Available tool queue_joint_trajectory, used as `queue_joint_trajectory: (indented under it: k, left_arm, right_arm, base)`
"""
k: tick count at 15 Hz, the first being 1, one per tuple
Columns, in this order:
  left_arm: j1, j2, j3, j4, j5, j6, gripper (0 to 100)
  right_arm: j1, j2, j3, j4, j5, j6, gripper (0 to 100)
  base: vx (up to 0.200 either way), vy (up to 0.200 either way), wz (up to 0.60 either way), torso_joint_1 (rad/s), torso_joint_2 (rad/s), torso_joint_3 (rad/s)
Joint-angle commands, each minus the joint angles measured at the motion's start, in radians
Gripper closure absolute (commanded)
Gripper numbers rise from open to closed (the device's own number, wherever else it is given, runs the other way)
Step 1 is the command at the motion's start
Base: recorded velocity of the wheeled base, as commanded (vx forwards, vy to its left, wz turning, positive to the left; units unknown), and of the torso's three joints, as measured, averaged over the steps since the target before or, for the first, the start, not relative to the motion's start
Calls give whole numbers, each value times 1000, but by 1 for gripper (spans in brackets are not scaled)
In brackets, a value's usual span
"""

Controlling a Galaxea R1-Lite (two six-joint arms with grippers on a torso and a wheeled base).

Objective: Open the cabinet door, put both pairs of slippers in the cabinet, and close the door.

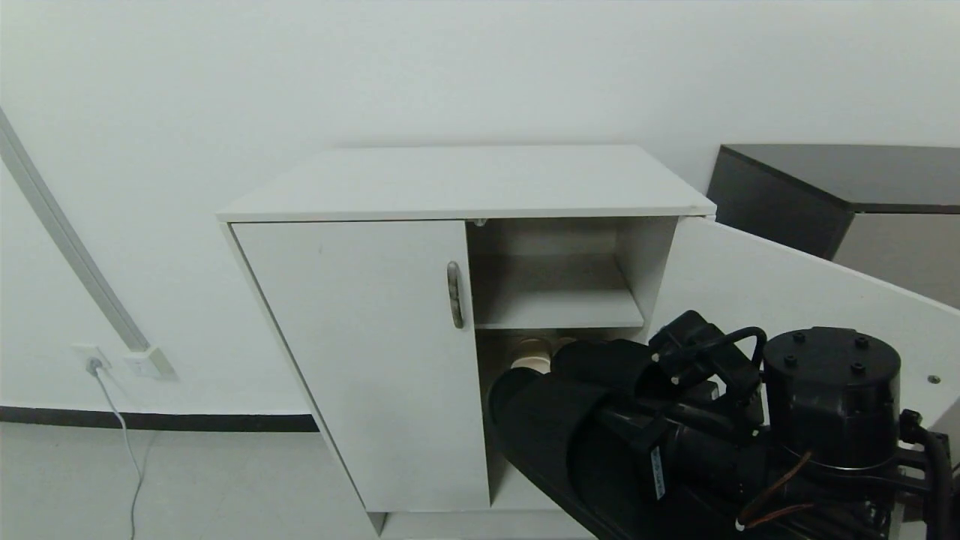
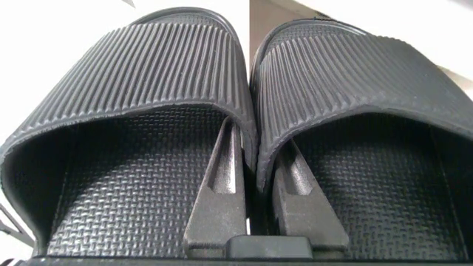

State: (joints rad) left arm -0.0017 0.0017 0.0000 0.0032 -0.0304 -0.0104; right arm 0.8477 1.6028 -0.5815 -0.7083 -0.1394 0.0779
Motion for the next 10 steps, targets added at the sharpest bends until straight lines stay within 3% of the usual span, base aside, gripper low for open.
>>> queue_joint_trajectory:
  k: [1,10]
  left_arm:
    - [0,0,-2,0,0,0,100]
    - [0,0,-2,0,0,0,100]
  right_arm:
    - [2,2,0,0,0,0,100]
    - [2,5,0,0,0,0,100]
  base:
    - [0,0,0,-124,461,339]
    - [0,0,0,-68,446,378]
